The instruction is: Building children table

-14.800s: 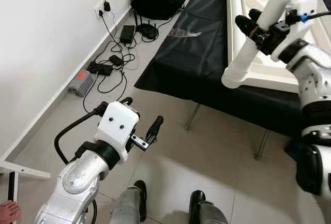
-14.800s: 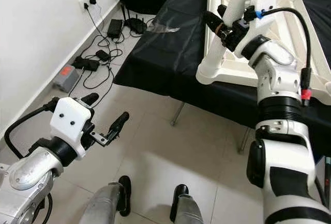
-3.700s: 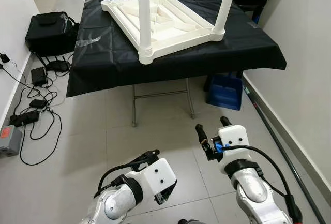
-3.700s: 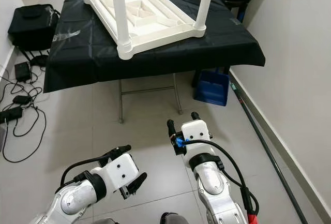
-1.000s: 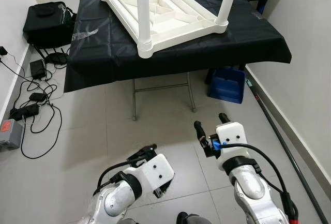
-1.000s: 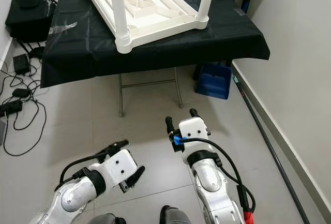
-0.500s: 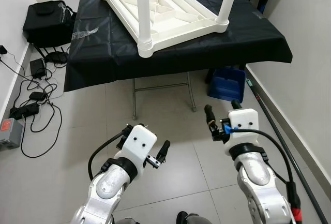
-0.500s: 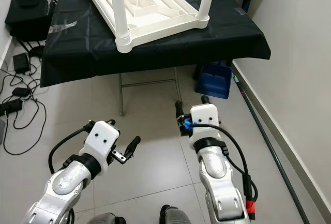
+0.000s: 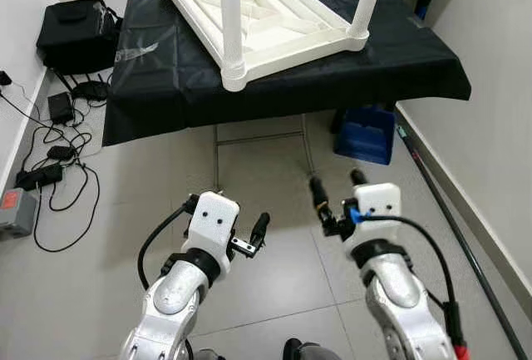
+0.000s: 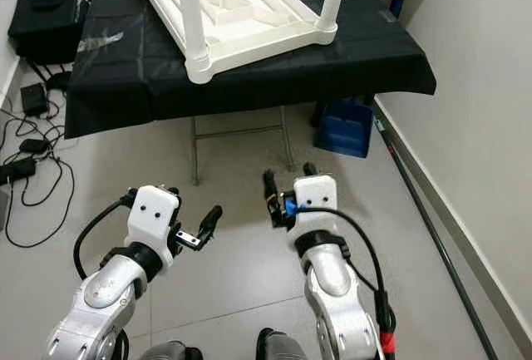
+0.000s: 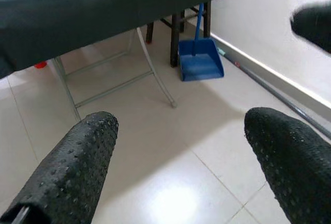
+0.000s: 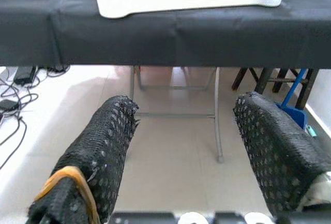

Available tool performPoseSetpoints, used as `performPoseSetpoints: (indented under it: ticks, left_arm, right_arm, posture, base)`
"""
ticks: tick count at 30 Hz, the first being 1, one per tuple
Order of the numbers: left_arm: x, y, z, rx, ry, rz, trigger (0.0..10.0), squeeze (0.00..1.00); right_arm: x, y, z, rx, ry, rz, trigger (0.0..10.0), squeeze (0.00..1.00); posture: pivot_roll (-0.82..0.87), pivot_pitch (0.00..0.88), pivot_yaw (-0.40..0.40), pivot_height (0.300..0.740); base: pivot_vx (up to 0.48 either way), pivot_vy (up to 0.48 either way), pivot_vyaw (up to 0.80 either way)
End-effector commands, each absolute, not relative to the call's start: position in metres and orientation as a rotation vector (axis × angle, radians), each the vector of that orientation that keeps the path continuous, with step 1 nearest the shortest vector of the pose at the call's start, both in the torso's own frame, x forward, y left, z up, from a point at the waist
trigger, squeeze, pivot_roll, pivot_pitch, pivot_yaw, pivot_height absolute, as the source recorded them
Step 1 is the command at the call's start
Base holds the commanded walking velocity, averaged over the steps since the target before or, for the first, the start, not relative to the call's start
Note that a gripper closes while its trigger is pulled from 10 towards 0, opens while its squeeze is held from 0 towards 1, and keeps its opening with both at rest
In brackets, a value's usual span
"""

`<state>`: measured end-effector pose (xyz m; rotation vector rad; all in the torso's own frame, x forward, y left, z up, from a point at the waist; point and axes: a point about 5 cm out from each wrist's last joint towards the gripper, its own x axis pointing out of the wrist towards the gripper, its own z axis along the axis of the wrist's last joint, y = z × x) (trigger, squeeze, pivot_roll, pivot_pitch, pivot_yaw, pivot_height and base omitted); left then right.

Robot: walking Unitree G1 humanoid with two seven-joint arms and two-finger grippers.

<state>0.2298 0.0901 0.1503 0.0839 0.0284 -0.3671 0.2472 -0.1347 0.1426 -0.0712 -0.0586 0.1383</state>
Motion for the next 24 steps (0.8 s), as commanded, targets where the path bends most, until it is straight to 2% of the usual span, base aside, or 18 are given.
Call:
performPoseSetpoints:
  ticks: [1, 8, 24]
  left_arm:
    - [0.2263, 0.0886, 0.1461, 0.065, 0.032, -0.373, 10.0, 0.0]
    - [0.2265, 0.0891, 0.1444, 0.06, 0.037, -0.364, 10.0, 0.0]
    - [0.2277, 0.0898, 0.1411, 0.056, 0.042, -0.367, 10.0, 0.0]
  right_arm:
    - [0.2443, -0.1329, 0.1355, -0.064, -0.019, 0.156, 10.0, 0.0]
    - [0.2444, -0.1327, 0.1329, -0.061, -0.004, 0.165, 10.0, 0.0]
    - [0.2432, -0.1299, 0.1333, -0.062, -0.004, 0.177, 10.0, 0.0]
  posture:
    - [0.13, 0.146, -0.055, 0.74]
    - [0.12, 0.134, -0.052, 0.74]
    - [0.12, 0.135, -0.047, 0.74]
  base:
    - [0.0, 0.0, 0.0]
    - [0.0, 0.0, 0.0]
    - [0.366, 0.0, 0.0]
